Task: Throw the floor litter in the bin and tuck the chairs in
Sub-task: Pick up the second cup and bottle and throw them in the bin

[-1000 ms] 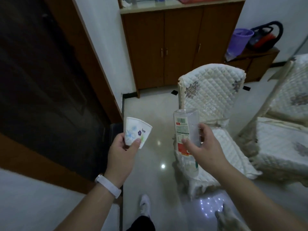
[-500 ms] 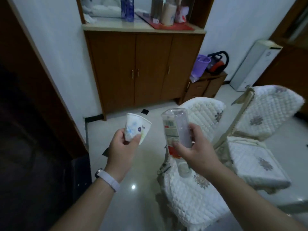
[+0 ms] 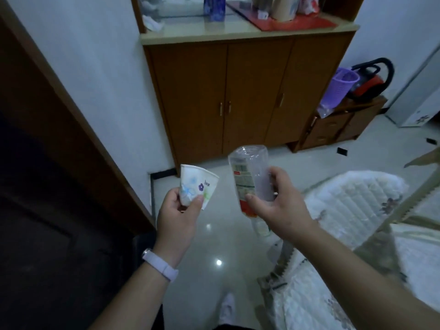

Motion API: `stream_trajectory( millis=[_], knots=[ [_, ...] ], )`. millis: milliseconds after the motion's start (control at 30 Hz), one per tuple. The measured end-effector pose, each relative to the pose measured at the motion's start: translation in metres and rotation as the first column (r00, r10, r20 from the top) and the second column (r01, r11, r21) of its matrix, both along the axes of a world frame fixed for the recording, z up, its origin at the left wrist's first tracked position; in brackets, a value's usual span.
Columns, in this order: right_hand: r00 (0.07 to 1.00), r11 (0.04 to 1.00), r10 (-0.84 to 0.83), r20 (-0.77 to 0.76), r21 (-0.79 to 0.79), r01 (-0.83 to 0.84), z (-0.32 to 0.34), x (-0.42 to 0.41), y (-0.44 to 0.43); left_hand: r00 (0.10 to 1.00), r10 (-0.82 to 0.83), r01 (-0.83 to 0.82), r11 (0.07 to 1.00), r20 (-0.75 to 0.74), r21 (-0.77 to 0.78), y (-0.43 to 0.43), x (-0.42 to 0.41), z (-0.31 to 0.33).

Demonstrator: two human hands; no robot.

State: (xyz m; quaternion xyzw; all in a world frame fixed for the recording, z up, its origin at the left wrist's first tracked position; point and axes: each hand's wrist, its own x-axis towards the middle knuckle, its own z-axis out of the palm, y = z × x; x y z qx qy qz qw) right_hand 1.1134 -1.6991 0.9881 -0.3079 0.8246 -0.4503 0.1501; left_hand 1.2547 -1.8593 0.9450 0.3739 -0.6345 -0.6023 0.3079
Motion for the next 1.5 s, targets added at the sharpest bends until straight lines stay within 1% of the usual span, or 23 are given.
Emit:
stream_trajectory(
  millis=[67,167,333,433,533,667,867,967,1033,1167,1333,1433,1500],
  knots=[
    [0.999,0.999,0.022,0.046,-0.026,-0.021,0.004,-0.033,-0.028,0.999,0.029,-0.029,1.000,0.012,0.005,-0.023,-0.027,0.005],
    [0.997,0.998,0.038,0.061,-0.047,-0.035,0.010,-0.085,-0.063,0.999,0.039,-0.039,0.999,0.016,-0.017,-0.056,-0.071,0.015],
    [0.998,0.998,-0.009,0.067,-0.056,0.013,0.011,-0.153,-0.095,1.000,0.013,-0.012,0.999,0.017,-0.046,-0.097,-0.141,0.026],
    [0.994,0.996,-0.073,0.079,-0.041,0.076,0.011,-0.189,-0.106,0.997,-0.055,0.058,0.996,0.056,-0.062,-0.118,-0.186,0.026],
    [0.980,0.982,-0.179,0.087,-0.038,0.183,0.000,-0.224,-0.116,0.990,-0.126,0.130,0.991,0.069,-0.046,-0.142,-0.235,0.017],
    [0.943,0.948,-0.317,0.099,0.006,0.318,-0.015,-0.264,-0.134,0.962,-0.269,0.269,0.963,0.054,-0.003,-0.175,-0.304,0.006],
    [0.849,0.851,-0.525,0.063,0.010,0.525,-0.012,-0.328,-0.193,0.884,-0.466,0.467,0.884,0.034,0.006,-0.250,-0.408,0.007],
    [0.806,0.809,-0.588,0.075,0.029,0.587,-0.003,-0.353,-0.220,0.830,-0.558,0.557,0.830,0.021,0.028,-0.285,-0.459,0.005],
    [0.768,0.770,-0.637,0.058,0.031,0.637,-0.001,-0.368,-0.230,0.801,-0.598,0.597,0.801,0.004,0.041,-0.299,-0.494,0.003],
    [0.685,0.688,-0.725,0.067,0.060,0.723,0.000,-0.389,-0.228,0.739,-0.674,0.672,0.735,-0.011,0.087,-0.299,-0.551,-0.001],
    [0.558,0.562,-0.827,0.073,0.105,0.820,-0.006,-0.428,-0.199,0.665,-0.747,0.741,0.658,-0.007,0.136,-0.272,-0.622,-0.003],
    [0.531,0.536,-0.844,0.074,0.086,0.840,-0.018,-0.467,-0.176,0.648,-0.762,0.752,0.639,-0.003,0.162,-0.246,-0.671,-0.011],
    [0.525,0.529,-0.847,0.083,0.037,0.848,-0.026,-0.500,-0.160,0.628,-0.778,0.771,0.622,-0.001,0.137,-0.225,-0.701,-0.013]
  ],
)
